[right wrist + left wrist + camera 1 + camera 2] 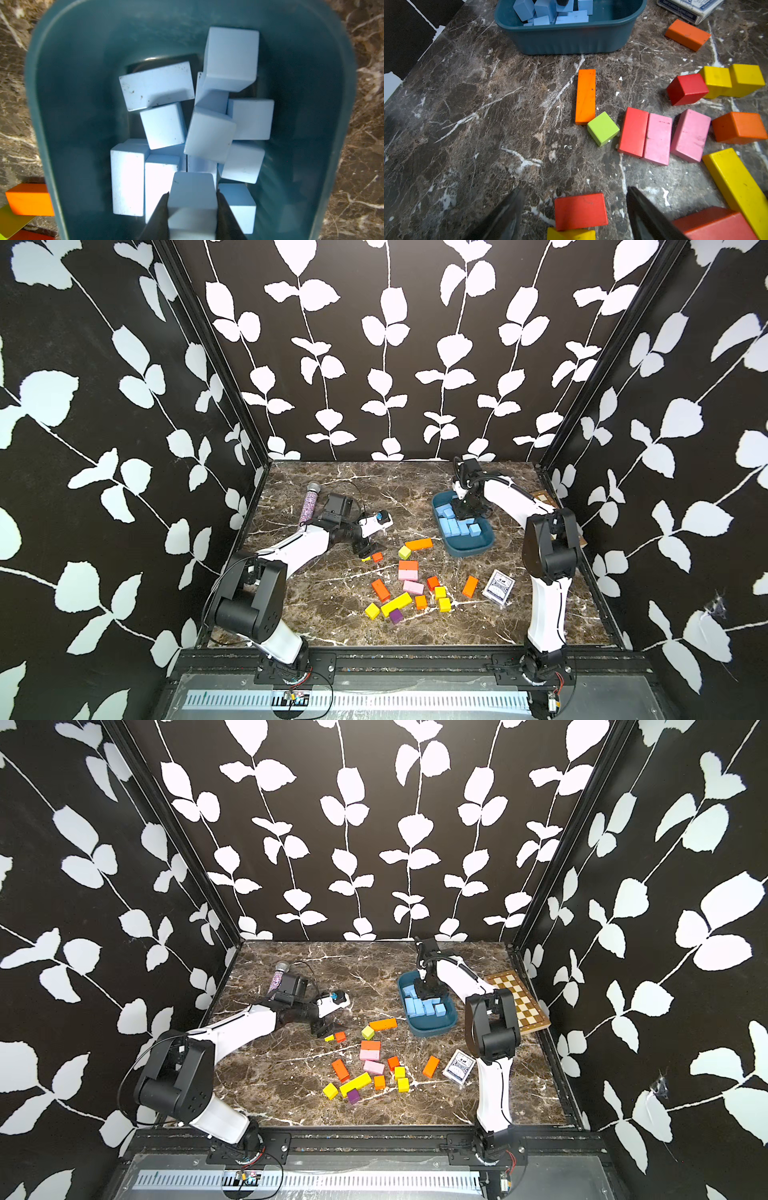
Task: Pick out the blue building blocks
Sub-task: Place the building block in the storage box, then move the storage box to the center of the board.
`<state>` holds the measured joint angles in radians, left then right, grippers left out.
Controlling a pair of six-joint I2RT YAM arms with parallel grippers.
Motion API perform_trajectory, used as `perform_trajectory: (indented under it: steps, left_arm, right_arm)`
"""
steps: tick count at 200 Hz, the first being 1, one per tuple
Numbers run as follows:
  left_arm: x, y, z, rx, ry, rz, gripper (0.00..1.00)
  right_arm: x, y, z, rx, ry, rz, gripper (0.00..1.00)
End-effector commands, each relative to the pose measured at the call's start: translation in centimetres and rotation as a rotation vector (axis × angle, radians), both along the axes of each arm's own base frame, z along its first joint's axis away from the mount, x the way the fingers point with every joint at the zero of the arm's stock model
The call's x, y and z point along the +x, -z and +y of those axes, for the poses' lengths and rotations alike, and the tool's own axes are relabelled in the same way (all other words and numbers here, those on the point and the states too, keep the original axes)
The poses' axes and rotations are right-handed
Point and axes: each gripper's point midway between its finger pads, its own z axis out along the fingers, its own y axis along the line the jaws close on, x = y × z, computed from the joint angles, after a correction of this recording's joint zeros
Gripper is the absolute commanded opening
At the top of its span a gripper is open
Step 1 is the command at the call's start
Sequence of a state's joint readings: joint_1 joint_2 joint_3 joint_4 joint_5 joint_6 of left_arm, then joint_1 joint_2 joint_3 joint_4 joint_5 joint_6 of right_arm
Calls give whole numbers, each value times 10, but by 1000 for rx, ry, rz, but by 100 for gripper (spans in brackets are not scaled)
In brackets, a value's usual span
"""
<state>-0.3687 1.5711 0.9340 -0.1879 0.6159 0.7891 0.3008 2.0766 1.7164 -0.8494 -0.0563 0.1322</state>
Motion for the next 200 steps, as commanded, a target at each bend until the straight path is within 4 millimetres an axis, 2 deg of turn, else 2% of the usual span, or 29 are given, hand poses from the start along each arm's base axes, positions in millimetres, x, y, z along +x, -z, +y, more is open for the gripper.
perform_trajectory:
  steps: [1,29,54,71,91,122,153,200]
  left_arm:
    - [3,-9,-4,-9,15,-24,79]
    - [3,-8,-4,-10,16,-22,79]
    - [3,-8,-4,-12,14,-15,79]
    - [3,-8,-5,-13,13,-15,79]
    - [4,-10,-5,-16,13,-19,79]
    - [4,-10,-5,-13,13,-17,79]
    - [5,-10,-4,-11,12,-19,79]
    - [4,-9,-5,-11,16,-13,79]
  right_arm:
    - [3,-2,-2,-17,19,-6,35]
    - [5,-14,-4,-19,24,-30,42]
    - [5,-34,-8,-20,32,-73,49]
    - [5,-47,-20,-22,63,-103,53]
    - [7,-52,-38,32,145,-123,57]
    - [4,-43,-59,141,268,-87,61]
    - [-7,-27,-53,261,298,-26,63]
    - [-24,-16,-42,333,303,16,63]
